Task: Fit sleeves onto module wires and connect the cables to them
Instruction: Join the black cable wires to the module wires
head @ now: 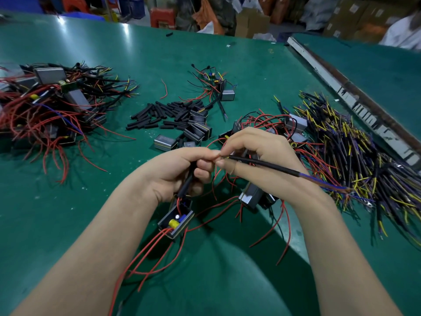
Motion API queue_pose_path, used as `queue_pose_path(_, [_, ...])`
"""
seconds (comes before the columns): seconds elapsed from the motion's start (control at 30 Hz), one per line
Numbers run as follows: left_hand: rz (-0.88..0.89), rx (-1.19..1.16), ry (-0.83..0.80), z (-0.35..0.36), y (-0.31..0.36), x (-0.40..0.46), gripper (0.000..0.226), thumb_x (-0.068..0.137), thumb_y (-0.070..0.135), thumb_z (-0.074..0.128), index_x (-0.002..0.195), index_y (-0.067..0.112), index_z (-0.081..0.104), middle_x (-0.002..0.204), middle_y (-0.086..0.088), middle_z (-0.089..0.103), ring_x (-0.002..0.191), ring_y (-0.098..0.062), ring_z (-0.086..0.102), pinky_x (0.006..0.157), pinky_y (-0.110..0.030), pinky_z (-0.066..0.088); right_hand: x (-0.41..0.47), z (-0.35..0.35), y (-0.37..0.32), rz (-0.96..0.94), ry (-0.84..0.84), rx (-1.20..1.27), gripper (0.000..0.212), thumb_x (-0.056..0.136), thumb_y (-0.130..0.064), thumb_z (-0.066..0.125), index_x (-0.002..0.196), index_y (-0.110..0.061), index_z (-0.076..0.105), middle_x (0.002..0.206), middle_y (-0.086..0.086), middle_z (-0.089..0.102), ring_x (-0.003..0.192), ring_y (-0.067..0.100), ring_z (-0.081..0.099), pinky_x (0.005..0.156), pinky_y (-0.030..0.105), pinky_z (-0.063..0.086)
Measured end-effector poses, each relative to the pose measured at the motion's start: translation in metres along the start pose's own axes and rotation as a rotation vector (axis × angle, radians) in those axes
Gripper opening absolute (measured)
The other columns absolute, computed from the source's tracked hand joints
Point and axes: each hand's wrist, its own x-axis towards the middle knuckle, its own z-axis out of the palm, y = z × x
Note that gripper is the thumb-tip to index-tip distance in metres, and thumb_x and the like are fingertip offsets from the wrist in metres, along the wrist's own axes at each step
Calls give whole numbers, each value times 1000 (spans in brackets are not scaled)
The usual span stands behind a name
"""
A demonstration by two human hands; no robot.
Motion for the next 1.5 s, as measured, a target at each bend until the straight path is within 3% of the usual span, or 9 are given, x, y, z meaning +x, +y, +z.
queue_pose_path(0.17, [170,207,171,5,0,1,14,66,31,69,54,25,67,52,12,44,40,1,38,35,-10,26,0,3,3,49,27,-48,4,82,-14,73,86,-12,72,88,-2,65,82,12,60,75,30,49])
queue_pose_path(0.33, [356,329,323,6,-3,5,19,85,18,65,67,22,63,52,11,48,40,2,38,37,-9,28,-1,10,5,70,63,-144,13,88,-25,68,88,-12,70,88,-1,63,82,17,58,74,48,48])
queue_pose_path(0.57, [481,372,319,8,-4,4,23,92,13,56,71,21,60,52,12,45,42,1,36,39,-10,26,2,21,-1,97,249,-169,22,91,-32,62,82,-13,68,81,-4,61,76,14,55,67,40,48])
queue_pose_path(0.73, [281,166,268,4,-2,6,4,89,14,56,85,13,57,53,11,39,37,1,32,33,-10,22,1,21,6,35,167,-101,14,89,-25,66,89,-12,71,88,-1,65,79,13,60,72,36,51])
queue_pose_path(0.87, [11,-181,87,-1,5,4,8,76,19,56,72,14,51,49,11,39,31,2,33,27,-7,19,-1,17,13,-87,132,-146,10,84,-16,73,94,-12,73,92,-1,66,86,15,62,76,33,50])
queue_pose_path(1.07, [-59,-132,66,-1,5,4,28,73,19,56,45,15,60,46,12,40,26,2,32,26,-8,18,-1,22,8,-22,147,-168,15,88,-26,65,85,-12,70,84,-3,64,81,12,58,70,37,50])
queue_pose_path(1.27, [-149,-212,-11,-4,5,2,8,75,20,54,73,13,52,49,12,39,25,2,35,26,-7,18,0,16,6,-6,55,-69,6,83,-11,73,89,-9,73,88,2,66,81,14,61,74,35,50])
queue_pose_path(1.4, [-141,-209,-18,-6,3,2,7,75,20,54,75,15,49,50,12,38,26,2,34,29,-7,17,0,12,2,-7,36,19,10,83,-8,73,93,-9,75,92,3,68,85,9,62,79,20,49])
queue_pose_path(1.5, [-123,-179,-15,-7,4,2,7,74,19,54,76,16,49,50,12,37,26,1,34,29,-7,17,1,9,-1,42,-7,51,11,86,-6,70,95,-8,74,93,4,68,87,12,62,80,21,47])
